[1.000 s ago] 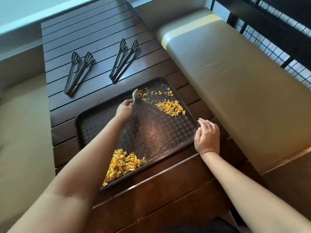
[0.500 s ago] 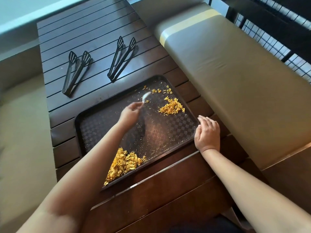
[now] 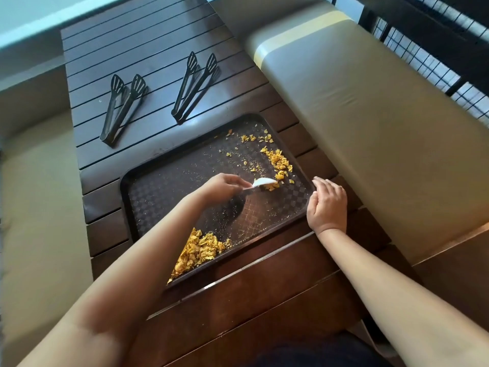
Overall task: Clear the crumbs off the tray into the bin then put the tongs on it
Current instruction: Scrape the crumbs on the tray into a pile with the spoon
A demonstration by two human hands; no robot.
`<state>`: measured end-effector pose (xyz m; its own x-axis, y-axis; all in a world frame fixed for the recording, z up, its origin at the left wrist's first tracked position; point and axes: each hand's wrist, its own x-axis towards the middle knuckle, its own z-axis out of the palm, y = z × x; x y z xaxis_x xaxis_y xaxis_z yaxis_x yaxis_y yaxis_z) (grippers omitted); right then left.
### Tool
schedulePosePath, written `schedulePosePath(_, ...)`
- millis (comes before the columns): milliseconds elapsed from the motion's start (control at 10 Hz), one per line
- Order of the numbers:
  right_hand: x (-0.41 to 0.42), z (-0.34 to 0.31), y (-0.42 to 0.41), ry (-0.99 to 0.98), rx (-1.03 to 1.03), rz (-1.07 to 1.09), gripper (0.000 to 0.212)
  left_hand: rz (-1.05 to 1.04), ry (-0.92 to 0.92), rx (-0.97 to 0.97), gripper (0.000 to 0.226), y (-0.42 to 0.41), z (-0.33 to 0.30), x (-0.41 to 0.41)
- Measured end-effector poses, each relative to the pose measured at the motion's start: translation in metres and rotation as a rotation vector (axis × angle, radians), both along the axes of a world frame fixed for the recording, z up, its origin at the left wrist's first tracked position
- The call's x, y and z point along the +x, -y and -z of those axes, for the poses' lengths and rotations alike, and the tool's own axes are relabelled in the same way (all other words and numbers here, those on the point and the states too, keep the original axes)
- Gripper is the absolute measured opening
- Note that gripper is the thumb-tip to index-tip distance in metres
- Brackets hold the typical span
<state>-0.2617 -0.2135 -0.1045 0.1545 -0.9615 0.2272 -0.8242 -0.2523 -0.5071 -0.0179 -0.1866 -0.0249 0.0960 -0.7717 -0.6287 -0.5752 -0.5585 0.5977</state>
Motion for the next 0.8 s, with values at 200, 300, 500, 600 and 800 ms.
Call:
schedulePosePath(200,0.000,0.000,-0.001,0.003,-0.002,0.000,0.048,-0.112,-0.022,-0.095,0.026,-0.005,-0.016,0.016)
schedulePosePath(300,0.001,-0.001,-0.001,0.005,0.000,0.002,0.048,-0.438,0.002,-0.216,0.028,-0.002,-0.010,0.027)
schedulePosePath(500,-0.001,0.000,-0.001,0.001,0.005,0.007,0.048,-0.548,0.104,-0.172,0.032,0.000,0.001,0.031)
schedulePosePath(600,0.000,0.000,-0.001,0.004,0.001,0.009,0.048,-0.374,0.024,-0.129,0.029,-0.010,0.002,0.013)
schedulePosePath(800,0.000,0.001,-0.001,-0.003,0.002,0.007,0.048,-0.018,-0.014,-0.030,0.029,-0.025,0.001,-0.004)
